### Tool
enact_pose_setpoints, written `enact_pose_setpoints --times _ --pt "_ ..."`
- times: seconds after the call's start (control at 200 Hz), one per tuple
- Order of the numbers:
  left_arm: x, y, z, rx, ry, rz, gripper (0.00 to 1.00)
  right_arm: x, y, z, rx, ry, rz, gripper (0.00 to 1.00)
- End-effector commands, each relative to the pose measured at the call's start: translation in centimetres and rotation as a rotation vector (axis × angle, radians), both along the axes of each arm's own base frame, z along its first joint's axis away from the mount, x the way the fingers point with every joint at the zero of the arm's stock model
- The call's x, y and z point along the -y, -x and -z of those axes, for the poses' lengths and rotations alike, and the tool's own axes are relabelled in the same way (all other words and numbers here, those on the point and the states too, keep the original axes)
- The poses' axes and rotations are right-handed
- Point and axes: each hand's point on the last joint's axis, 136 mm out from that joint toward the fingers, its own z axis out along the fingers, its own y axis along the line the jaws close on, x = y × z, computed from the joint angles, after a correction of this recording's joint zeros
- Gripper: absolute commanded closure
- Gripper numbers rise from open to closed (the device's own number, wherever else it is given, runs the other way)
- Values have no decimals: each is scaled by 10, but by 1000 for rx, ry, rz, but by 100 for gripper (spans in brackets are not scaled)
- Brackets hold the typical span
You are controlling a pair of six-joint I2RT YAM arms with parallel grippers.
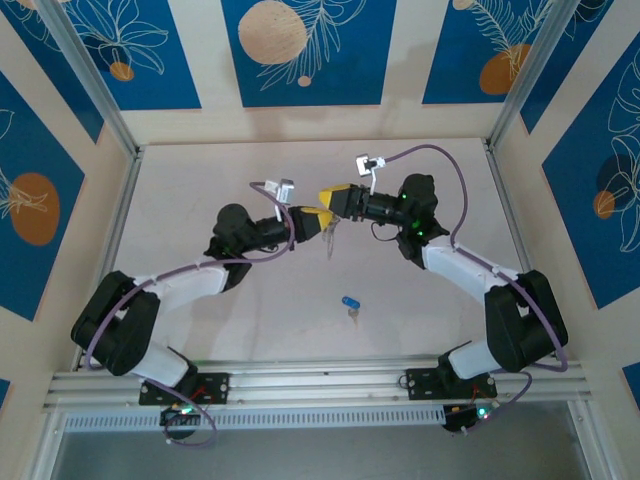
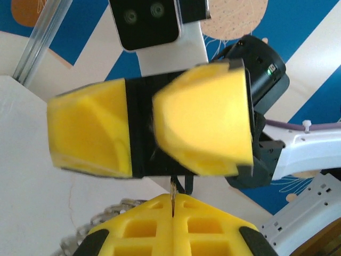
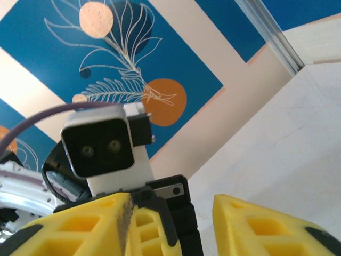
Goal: Put the keys on the keyring
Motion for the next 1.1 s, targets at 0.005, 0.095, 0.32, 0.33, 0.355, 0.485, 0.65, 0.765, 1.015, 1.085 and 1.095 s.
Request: enact_pose_setpoints --times 0.005,0.095,0.32,0.33,0.355,0.485,0.65,0.765,1.015,1.085,1.095 --pt "-4 7 -20 95 -4 0 100 22 4 -14 31 -12 61 49" --pt "-4 9 -22 114 -27 3 100 37 9 -10 29 5 88 47" --pt "-5 16 -30 188 -104 34 100 54 33 3 44 44 72 47" --pt "-5 17 -31 193 -107 35 100 54 35 3 47 46 66 47" --pt "-5 18 -31 199 -117 41 100 54 39 3 54 49 52 47" --pt "-3 23 -36 232 -150 79 100 51 51 3 89 61 -8 48" --pt "-2 24 -42 248 -166 106 100 45 58 -2 124 69 -54 49" --pt "-2 25 -43 248 -174 118 100 41 61 -4 139 74 -78 51" --pt "-1 25 -44 244 -178 129 100 33 65 -4 150 74 -104 57" --pt "0 25 -44 242 -180 135 100 31 65 -5 153 70 -108 60" --pt "0 25 -44 242 -180 135 100 30 65 -5 153 70 -109 60"
